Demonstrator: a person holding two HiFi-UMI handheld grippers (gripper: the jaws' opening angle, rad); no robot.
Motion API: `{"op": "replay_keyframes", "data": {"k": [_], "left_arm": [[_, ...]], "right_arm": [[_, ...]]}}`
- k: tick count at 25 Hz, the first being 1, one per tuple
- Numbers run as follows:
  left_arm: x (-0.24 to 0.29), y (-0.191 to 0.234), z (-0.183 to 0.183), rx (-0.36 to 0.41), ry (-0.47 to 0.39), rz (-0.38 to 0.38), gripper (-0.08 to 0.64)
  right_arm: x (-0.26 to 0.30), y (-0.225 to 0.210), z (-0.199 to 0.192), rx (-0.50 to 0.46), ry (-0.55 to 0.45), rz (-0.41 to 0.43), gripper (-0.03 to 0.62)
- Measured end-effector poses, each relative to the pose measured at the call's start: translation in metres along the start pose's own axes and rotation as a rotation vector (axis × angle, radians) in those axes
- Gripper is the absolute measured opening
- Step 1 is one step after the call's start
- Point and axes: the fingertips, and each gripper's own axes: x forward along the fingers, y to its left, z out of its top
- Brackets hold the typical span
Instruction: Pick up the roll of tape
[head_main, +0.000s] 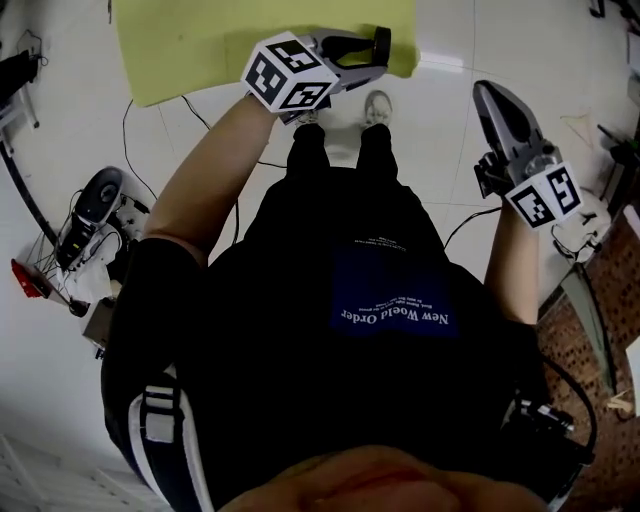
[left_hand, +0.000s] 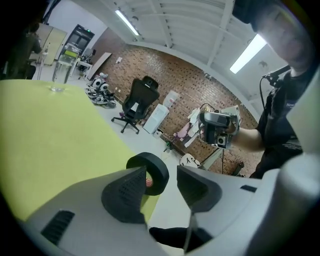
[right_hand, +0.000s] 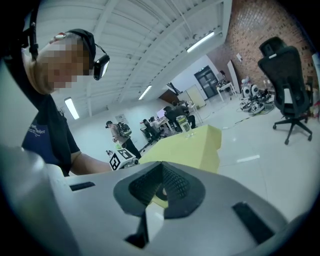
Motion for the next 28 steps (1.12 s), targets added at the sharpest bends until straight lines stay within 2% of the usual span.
{"op": "replay_keyframes", "data": {"k": [7, 11, 13, 16, 18, 24, 28], "left_arm": [[0.024, 0.007, -0.009, -0.036, 0.049, -0.002, 0.175], [0.032, 0.004, -0.006, -0.058, 0.022, -0.050, 0.173], [0.032, 0.002, -0.003, -0.091, -0.001, -0.080, 0.146], [0.022, -0.004, 0.007, -0.149, -0.050, -0.109, 0.144], [0.003, -0.012, 0.023, -0.155, -0.098, -0.112, 0.143], [-0.062, -0.064, 0.092, -0.071, -0.242, -0.090, 0.143], [-0.119, -0.108, 0.129, -0.006, -0.362, -0.055, 0.143]], "right_arm": [[0.002, -0.012, -0.019, 0.048, 0.023, -0.001, -0.014], [0.003, -0.015, -0.024, 0.062, 0.028, 0.000, -0.014], [0.002, -0.017, -0.025, 0.068, 0.028, -0.002, -0.014], [0.001, -0.014, -0.020, 0.064, 0.020, 0.000, -0.014], [0.003, -0.006, -0.009, 0.045, 0.006, 0.009, -0.014], [-0.008, 0.020, 0.049, -0.046, -0.061, 0.046, -0.014], [-0.021, 0.059, 0.087, -0.133, -0.094, 0.077, -0.014]]}}
